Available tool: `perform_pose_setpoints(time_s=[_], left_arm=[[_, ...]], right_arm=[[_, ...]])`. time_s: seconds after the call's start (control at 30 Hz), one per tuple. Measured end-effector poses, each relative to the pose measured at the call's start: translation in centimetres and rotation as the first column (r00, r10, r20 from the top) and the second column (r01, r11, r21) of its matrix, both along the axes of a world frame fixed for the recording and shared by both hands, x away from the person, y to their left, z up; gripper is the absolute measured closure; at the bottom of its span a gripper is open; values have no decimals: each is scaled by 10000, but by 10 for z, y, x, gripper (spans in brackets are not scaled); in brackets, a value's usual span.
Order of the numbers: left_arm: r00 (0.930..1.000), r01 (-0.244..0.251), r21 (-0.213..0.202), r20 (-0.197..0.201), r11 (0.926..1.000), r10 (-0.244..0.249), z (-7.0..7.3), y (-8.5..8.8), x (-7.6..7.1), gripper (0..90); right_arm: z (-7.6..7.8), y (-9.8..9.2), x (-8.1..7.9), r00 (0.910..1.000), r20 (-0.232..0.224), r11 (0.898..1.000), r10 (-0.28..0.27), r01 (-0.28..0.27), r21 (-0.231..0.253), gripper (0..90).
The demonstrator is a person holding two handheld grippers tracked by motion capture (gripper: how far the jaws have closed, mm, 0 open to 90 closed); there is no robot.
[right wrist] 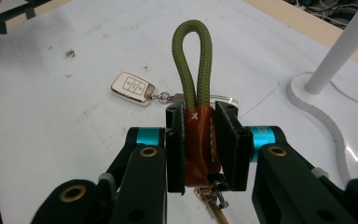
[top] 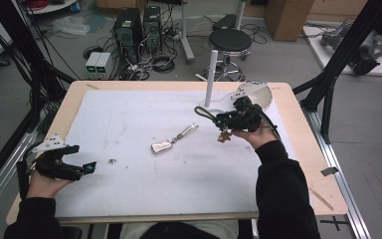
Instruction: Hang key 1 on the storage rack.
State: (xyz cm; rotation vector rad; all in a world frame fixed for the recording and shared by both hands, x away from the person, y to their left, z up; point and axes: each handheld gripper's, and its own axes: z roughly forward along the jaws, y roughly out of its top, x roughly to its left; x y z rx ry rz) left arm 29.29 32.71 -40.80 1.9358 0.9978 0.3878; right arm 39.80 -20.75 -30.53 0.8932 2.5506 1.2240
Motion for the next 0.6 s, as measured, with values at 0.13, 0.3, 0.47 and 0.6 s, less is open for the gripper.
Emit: perform_pose_setpoints(time_s=[0.13,0.3,0.47,0.6], left_arm=[[10000,-26,-41,43,10000,26,1,1,0,17],[10000,-21,-36,42,10000,21,1,0,-1,17],[10000,11,-58,99,10000,-11,3,0,-2,17],[9999,-19,-109,112,9999,20,3,1,-2,17]], right_arm=[[9,1,8,10000,-17,10000,-20,20,-85,743],[21,3,18,9999,76,10000,-81,81,21,744],[30,5,28,9997,105,9996,-218,216,157,743],[37,4,36,9994,171,9995,-300,298,112,743]])
